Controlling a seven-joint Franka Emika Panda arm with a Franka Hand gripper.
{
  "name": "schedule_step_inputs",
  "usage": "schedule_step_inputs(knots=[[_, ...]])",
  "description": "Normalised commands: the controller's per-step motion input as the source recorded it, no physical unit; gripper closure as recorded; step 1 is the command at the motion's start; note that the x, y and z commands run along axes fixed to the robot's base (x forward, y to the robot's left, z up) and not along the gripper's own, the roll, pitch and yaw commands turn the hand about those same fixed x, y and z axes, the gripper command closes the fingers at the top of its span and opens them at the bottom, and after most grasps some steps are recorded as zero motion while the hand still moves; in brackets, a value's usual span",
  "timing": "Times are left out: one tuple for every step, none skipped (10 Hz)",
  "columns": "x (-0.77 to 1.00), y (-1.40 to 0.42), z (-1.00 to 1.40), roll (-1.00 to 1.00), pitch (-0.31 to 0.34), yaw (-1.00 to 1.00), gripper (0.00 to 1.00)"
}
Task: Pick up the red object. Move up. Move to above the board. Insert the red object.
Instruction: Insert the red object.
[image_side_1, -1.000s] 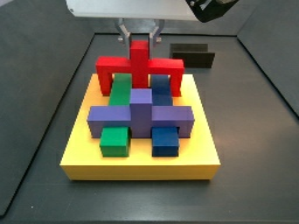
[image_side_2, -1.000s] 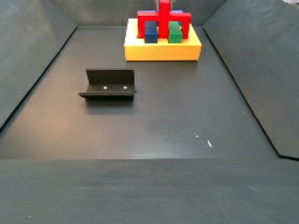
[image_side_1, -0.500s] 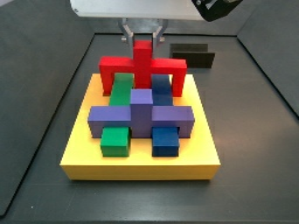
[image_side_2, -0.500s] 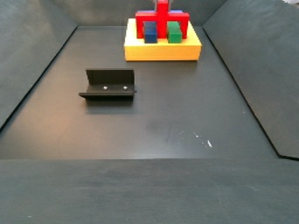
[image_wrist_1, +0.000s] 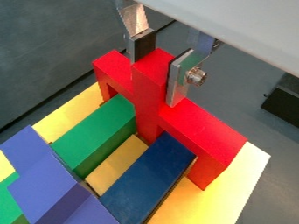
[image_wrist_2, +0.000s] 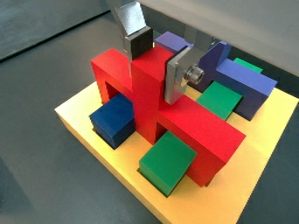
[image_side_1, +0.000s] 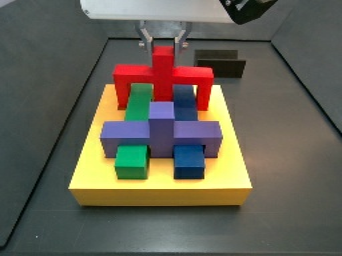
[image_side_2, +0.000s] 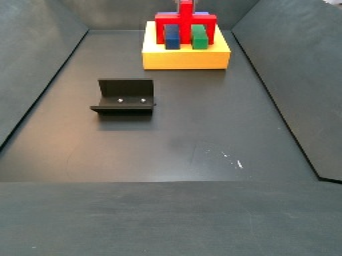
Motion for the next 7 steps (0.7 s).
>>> schedule_step_inputs(knots=[[0.04,0.0,-0.05,0.08,0.007,0.25,1.0],[0.03,0.0,-0.06,0.04,0.014,0.21,1.0],[0.0,0.0,-0.08,0.0,0.006,0.07,1.0],[0.0,0.0,-0.07,0.0,0.0,-0.04,1.0],[-0.02,0.0,-0.1,0.0,0.0,-0.17,1.0],[-0.06,0.0,-0.17,0.0,0.0,-0.18,1.0],[-0.05,0.0,-0.36,-0.06,-0.024,-0.18,1.0]])
